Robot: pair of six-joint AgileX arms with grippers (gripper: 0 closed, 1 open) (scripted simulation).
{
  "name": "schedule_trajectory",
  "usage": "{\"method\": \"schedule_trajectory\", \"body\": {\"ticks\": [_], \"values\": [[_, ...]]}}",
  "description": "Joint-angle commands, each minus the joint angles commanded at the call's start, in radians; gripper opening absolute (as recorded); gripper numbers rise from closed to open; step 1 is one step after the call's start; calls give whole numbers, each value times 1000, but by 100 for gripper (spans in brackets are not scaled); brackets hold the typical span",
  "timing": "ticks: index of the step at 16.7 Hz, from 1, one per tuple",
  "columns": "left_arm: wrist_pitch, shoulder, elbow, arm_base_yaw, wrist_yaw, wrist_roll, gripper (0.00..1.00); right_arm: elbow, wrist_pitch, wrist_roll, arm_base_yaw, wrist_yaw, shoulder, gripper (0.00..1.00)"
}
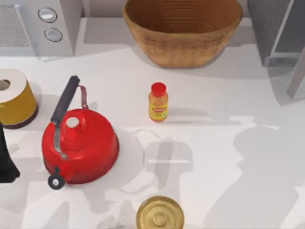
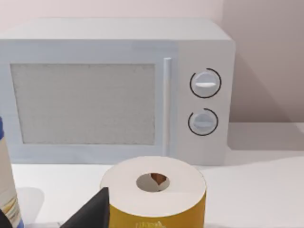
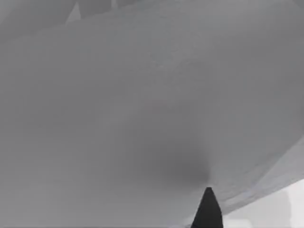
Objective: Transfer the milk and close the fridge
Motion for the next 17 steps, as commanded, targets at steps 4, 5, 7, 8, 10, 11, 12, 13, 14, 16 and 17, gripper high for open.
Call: {"method": "schedule_trajectory", "body": {"ticks": [4, 5, 7, 8, 10, 11, 12, 13, 14, 16, 17], "values": [[0, 0, 0, 0, 0, 0, 100, -70, 84, 141, 221, 171, -58, 100], [0, 0, 0, 0, 0, 0, 100, -79, 99, 160, 253, 198, -69, 100], [0, 0, 0, 0, 0, 0, 100, -89, 115, 177, 282, 224, -81, 100], [0, 0, 0, 0, 0, 0, 100, -89, 116, 177, 282, 224, -82, 100], [0, 0, 0, 0, 0, 0, 100, -89, 116, 177, 282, 224, -82, 100], [0, 0, 0, 0, 0, 0, 100, -92, 112, 172, 267, 229, -77, 100], [0, 0, 0, 0, 0, 0, 100, -90, 111, 172, 267, 229, -74, 100], [0, 0, 0, 0, 0, 0, 100, -77, 106, 171, 269, 229, -61, 100], [0, 0, 0, 0, 0, 0, 100, -53, 99, 171, 269, 228, -38, 100], [0, 0, 0, 0, 0, 0, 100, 22, 83, 172, 269, 229, 31, 100], [0, 0, 0, 0, 0, 0, 100, 72, 74, 173, 269, 230, 69, 100]]}}
